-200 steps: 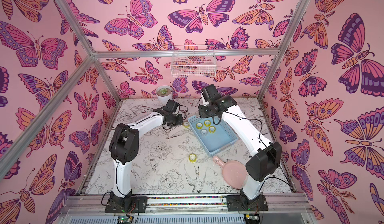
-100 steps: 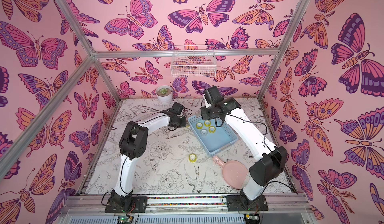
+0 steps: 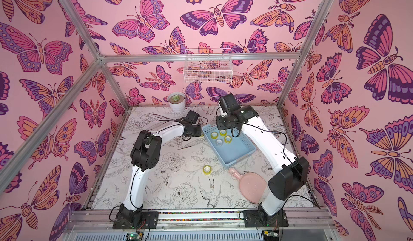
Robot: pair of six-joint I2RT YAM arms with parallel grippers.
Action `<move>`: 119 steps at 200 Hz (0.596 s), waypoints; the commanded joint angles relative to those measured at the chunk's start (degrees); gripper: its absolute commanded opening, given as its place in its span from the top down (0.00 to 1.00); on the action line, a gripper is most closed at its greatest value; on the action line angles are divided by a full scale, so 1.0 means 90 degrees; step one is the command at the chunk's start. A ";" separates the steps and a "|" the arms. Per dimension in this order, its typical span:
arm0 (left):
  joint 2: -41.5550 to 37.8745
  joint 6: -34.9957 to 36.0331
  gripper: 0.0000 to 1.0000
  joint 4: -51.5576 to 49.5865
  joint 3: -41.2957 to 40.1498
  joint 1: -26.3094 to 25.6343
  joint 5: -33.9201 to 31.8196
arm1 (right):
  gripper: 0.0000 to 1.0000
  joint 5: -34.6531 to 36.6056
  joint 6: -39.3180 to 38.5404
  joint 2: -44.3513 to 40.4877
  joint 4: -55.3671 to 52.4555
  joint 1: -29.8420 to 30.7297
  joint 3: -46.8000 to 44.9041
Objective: Put the transparent tape into the storage box
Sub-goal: Pick up the tape from the center of the board.
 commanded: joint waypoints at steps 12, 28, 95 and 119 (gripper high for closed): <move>-0.0136 -0.0032 0.82 -0.0071 -0.0333 -0.0022 -0.0272 | 0.70 0.0047 -0.0072 -0.0152 -0.0014 -0.0010 -0.0022; -0.0304 0.0004 0.87 -0.0076 -0.0491 -0.0031 -0.0364 | 0.70 0.0021 -0.0075 -0.0152 -0.0009 -0.0004 -0.0025; -0.1222 0.0264 0.94 -0.0209 -0.1053 -0.0021 -0.0772 | 0.70 -0.0127 -0.0028 -0.0075 -0.0054 -0.0004 -0.0059; -0.1707 0.0365 0.94 -0.0329 -0.1261 -0.0001 -0.0894 | 0.70 -0.0235 -0.0039 -0.0002 -0.0249 -0.0002 -0.0097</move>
